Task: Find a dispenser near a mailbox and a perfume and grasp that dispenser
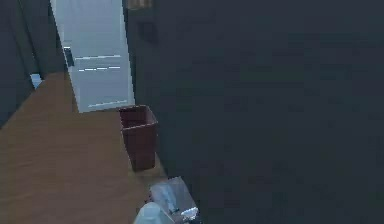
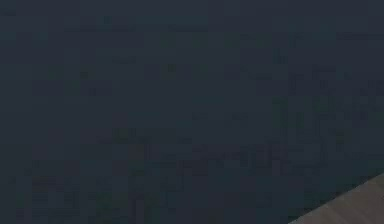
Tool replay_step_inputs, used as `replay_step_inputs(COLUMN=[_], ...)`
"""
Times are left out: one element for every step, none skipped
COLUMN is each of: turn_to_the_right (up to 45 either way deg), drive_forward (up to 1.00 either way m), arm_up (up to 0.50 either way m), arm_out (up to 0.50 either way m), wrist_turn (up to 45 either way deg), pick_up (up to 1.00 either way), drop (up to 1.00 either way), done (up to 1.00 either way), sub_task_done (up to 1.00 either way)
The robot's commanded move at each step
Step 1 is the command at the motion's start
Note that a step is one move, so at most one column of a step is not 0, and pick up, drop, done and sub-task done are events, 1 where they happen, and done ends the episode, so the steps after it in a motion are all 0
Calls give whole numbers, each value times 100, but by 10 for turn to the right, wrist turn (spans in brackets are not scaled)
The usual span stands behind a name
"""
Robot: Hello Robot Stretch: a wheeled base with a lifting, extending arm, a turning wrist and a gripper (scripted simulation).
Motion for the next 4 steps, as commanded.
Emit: replay_step_inputs(turn_to_the_right=[-450, -390, 0, 0], drive_forward=[0, 0, 0, 0], arm_up=[0, 0, 50, 10], arm_out=[0, 0, 0, 0], wrist_turn=[0, 0, 0, 0], pick_up=[0, 0, 0, 0], drop=[0, 0, 0, 0], done=[0, 0, 0, 0], sub_task_done=[0, 0, 0, 0])
